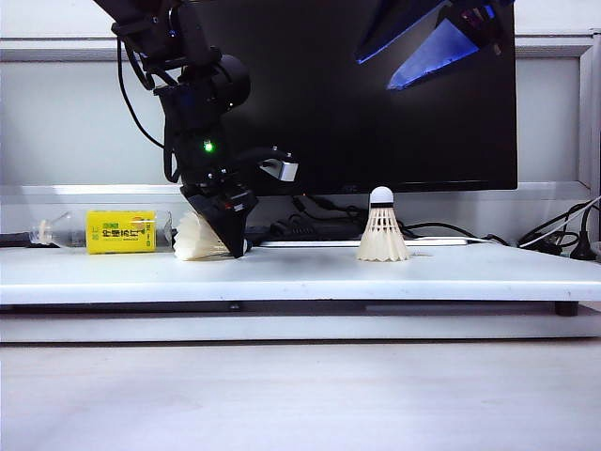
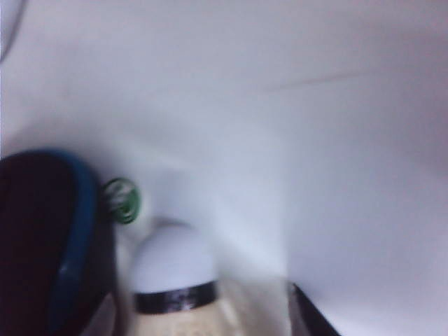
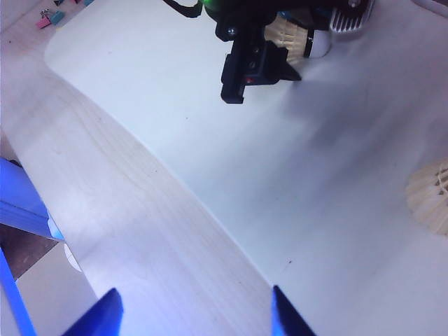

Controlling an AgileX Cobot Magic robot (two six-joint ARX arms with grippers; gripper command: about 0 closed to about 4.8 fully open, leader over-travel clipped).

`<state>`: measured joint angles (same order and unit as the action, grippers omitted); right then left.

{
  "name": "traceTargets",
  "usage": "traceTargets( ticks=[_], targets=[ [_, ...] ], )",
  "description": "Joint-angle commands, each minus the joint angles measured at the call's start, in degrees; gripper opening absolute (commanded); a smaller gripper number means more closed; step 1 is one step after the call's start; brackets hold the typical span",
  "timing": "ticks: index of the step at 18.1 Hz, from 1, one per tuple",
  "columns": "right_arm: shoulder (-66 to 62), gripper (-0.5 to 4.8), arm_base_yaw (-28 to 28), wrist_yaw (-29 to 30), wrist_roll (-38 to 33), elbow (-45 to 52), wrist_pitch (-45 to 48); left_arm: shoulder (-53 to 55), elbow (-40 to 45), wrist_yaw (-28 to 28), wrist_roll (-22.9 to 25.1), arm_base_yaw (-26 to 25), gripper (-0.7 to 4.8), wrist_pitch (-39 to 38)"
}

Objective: Stack the badminton balls on the table vertically.

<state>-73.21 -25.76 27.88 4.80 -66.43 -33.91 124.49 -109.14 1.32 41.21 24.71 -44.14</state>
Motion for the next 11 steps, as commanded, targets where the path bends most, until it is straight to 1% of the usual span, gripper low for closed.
traceTargets(
  ticks=[1, 6, 9, 11],
  targets=[
    [0.31, 2.73, -0.04, 0.13, -0.04, -0.22, 0.79, -0.22, -0.26, 0.17, -1.60, 0.04, 3.32, 1.36],
    [0.28, 2.73, -0.04, 0.31, -0.07, -0.22, 0.76, -0.22, -0.31, -0.17, -3.61, 0.07, 3.32, 3.69],
    [0.31, 2.73, -0.04, 0.31, -0.07, -0.22, 0.74, -0.09, -0.31, -1.62, -4.46, 0.07, 3.32, 4.90],
    [0.31, 2.73, -0.04, 0.31, -0.09, -0.22, 0.72, 0.39, -0.31, -3.72, -5.53, 0.07, 3.32, 5.22]
  ],
)
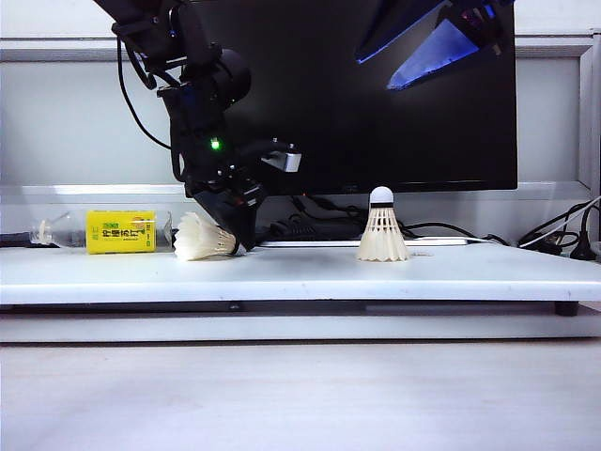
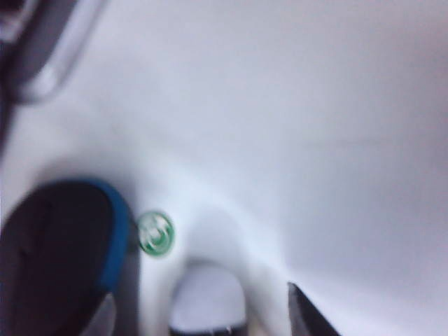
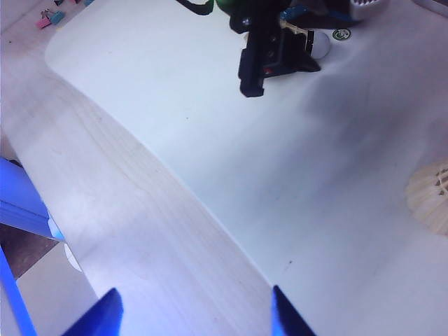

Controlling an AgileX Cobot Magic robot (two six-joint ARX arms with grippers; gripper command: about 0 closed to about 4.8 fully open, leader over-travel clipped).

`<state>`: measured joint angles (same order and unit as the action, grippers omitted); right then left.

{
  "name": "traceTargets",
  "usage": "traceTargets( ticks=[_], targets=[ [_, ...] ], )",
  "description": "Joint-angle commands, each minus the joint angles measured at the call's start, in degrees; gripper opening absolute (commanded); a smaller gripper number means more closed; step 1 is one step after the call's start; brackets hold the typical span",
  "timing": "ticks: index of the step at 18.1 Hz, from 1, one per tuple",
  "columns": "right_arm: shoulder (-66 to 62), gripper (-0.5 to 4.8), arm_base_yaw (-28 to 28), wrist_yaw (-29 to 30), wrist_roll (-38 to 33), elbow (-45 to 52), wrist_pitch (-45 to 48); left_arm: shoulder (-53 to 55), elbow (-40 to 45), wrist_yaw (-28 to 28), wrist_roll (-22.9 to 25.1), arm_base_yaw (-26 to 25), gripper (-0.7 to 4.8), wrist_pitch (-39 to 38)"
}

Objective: Stack the badminton balls on the table vertically.

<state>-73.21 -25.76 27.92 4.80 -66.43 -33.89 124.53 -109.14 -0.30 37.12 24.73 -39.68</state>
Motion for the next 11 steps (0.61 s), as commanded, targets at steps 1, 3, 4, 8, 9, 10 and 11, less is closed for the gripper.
traceTargets(
  ticks=[1, 3, 4, 8, 9, 10, 11],
  targets=[
    [0.31, 2.73, -0.04, 0.24, -0.11, -0.22, 0.68, 0.85, -0.31, -2.05, -1.62, 0.04, 3.32, 0.92],
    [0.31, 2.73, -0.04, 0.26, -0.28, -0.22, 0.55, 1.31, -0.31, -2.08, -2.21, 0.04, 3.32, 0.79],
    [0.31, 2.72, -0.04, 0.24, -0.31, -0.22, 0.55, 1.66, -0.31, -2.10, -2.49, 0.04, 3.32, 1.07],
    [0.31, 2.69, -0.04, 0.26, -1.68, -0.22, 0.61, 2.23, -0.31, -2.40, -2.51, 0.04, 3.32, 1.75],
    [0.31, 2.70, -0.04, 0.24, -1.79, -0.22, 0.61, 2.25, -0.31, -2.60, -2.51, 0.04, 3.31, 1.75],
    [0.31, 2.70, -0.04, 0.26, -1.81, -0.22, 0.61, 2.25, -0.31, -2.80, -2.56, 0.04, 3.31, 1.70],
    [0.31, 2.69, -0.04, 0.26, -1.84, -0.22, 0.61, 2.25, -0.31, -3.52, -2.71, 0.04, 3.31, 1.64]
  ],
)
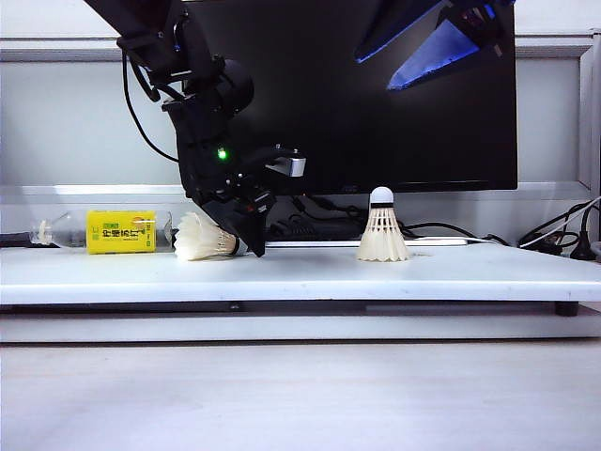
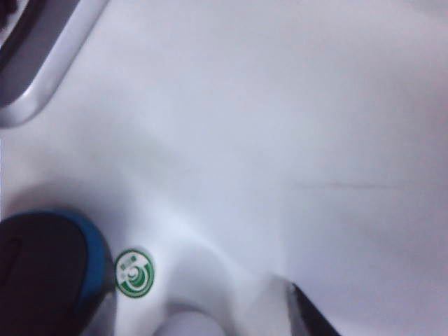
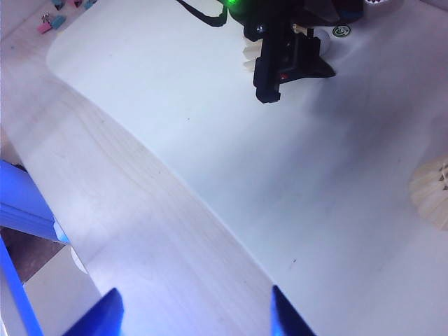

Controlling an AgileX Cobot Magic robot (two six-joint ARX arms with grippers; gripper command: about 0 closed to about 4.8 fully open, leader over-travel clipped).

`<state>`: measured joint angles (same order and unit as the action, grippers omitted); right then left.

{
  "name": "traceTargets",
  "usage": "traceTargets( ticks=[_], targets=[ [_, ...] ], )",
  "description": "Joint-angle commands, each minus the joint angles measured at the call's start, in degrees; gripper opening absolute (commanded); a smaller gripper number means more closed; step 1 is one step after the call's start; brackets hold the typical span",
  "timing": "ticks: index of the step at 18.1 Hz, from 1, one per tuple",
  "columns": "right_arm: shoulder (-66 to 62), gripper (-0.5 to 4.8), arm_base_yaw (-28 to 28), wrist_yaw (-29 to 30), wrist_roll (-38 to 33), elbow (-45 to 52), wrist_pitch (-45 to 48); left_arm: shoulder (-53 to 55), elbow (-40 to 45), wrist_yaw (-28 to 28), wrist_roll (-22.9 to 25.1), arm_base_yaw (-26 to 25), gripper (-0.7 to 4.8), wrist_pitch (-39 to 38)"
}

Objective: Stack the badminton balls on the table vertically.

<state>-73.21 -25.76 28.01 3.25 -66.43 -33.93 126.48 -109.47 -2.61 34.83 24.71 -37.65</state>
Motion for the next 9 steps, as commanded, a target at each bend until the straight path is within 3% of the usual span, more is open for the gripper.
traceTargets(
  ticks=[1, 9],
  targets=[
    [0.31, 2.69, -0.04, 0.17, -0.31, -0.22, 0.63, 0.31, 0.02, -1.55, -0.87, 0.07, 3.31, -0.57],
    [0.31, 2.69, -0.04, 0.17, -0.28, -0.22, -0.26, 2.12, 0.04, -1.20, -2.32, 0.04, 3.07, -2.56]
  ],
)
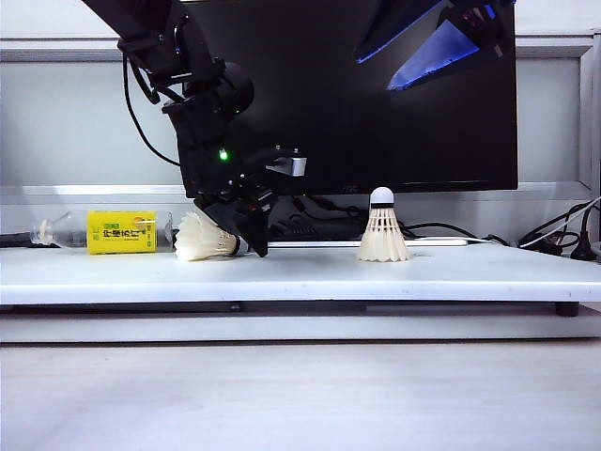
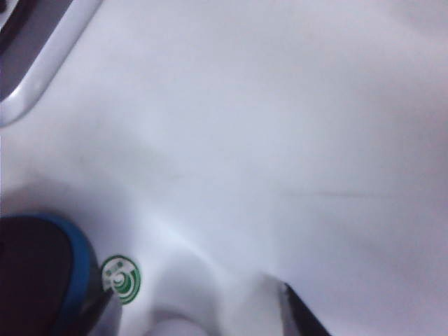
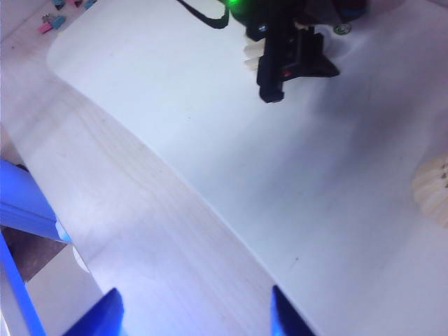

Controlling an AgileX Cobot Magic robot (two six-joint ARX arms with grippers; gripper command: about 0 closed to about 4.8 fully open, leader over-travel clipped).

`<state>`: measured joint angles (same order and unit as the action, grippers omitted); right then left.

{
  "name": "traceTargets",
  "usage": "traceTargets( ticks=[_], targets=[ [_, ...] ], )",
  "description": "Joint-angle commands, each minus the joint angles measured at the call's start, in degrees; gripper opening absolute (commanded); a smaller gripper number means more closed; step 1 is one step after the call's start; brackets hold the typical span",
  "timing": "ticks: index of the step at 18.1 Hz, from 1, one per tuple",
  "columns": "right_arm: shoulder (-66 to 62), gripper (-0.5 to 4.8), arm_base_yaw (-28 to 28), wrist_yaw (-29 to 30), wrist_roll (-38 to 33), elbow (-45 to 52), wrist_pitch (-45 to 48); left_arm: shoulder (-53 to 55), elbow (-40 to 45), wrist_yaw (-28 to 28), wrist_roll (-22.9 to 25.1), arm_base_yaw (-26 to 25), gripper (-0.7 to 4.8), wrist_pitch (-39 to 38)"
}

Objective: Stack the badminton balls on the table vertically.

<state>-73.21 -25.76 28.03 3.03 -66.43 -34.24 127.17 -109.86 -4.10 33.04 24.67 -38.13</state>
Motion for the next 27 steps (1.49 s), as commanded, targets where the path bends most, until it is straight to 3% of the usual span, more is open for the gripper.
traceTargets(
  ticks=[1, 10, 23, 24, 25, 27],
  targets=[
    [0.31, 2.69, -0.04, 0.15, -0.07, -0.22, 0.02, 1.49, 0.44, 0.39, -0.55, 0.09, 3.07, -2.21],
    [0.31, 2.70, -0.04, 0.20, -0.07, -0.22, -0.22, 1.46, 0.44, 4.39, -0.55, 0.00, 3.01, -6.80],
    [0.31, 2.69, -0.07, 0.59, -0.04, -0.22, -0.66, 1.27, 0.04, 4.96, -2.03, -0.22, 2.98, -8.50],
    [0.31, 2.69, -0.07, 0.59, -0.07, -0.22, -0.66, 1.27, 0.04, 4.96, -2.01, -0.22, 2.79, -8.50],
    [0.31, 2.70, -0.07, 0.59, -0.04, -0.22, -0.66, 1.27, 0.04, 4.98, -2.01, -0.22, 2.26, -8.48],
    [0.31, 2.70, -0.07, 0.59, -0.04, -0.22, -0.66, 1.27, 0.04, 5.35, -2.03, -0.22, 2.10, -8.50]
  ],
)
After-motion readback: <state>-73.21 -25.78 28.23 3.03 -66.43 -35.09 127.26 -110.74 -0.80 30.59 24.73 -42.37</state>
